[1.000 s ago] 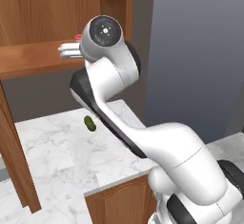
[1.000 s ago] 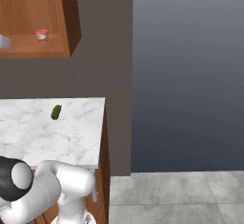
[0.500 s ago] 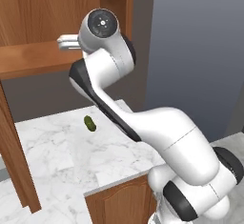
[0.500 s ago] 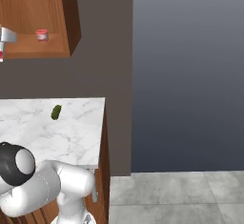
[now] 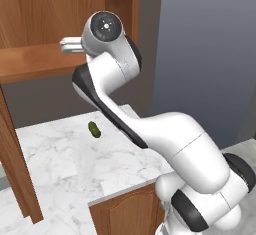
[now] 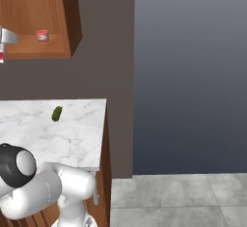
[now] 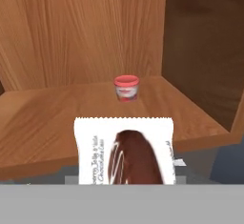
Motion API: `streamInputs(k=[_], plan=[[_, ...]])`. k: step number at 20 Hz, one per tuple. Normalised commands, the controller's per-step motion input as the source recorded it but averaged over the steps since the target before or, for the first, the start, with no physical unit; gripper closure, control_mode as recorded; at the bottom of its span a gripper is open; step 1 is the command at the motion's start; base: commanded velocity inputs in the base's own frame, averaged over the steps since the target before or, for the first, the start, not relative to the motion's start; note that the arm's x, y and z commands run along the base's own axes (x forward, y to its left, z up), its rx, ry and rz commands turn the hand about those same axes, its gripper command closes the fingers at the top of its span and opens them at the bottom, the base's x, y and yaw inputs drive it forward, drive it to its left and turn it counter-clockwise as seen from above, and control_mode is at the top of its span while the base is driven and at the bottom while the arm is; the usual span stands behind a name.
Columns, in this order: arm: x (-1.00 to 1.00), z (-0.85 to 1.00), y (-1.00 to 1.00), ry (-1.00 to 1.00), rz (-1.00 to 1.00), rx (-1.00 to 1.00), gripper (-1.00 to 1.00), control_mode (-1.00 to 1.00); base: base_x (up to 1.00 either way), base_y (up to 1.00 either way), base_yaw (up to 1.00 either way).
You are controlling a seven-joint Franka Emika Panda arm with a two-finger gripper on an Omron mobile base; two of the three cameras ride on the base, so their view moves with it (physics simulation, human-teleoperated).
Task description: Pick the bar and bar from the counter and place them in the cabinets closest to them.
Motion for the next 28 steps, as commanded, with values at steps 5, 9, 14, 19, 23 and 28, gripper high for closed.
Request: streamInputs(k=[5,9,14,19,23,28], plan=[[0.05,0.00,-0.01,0.16,0.00,0.02,1.00,-1.00,0.00,0.00,0.00],[0.00,0.00,0.00,0.00,0.00,0.00,1.00,-1.00,0.00,0.00,0.00],[0.15,-0.01,0.01,-0.05,0.00,0.00,1.00,-1.00,0.00,0.00,0.00],[0.18,-0.13,0.00,-0.03,0.00,0.00,1.00,-1.00,0.00,0.00,0.00],[0.51,-0.10,0.02,-0.03,0.00,0.00,1.00,-1.00,0.00,0.00,0.00],[0.86,0.00,0.23,-0.08,-0.05,0.00,1.00,-1.00,0.00,0.00,0.00]])
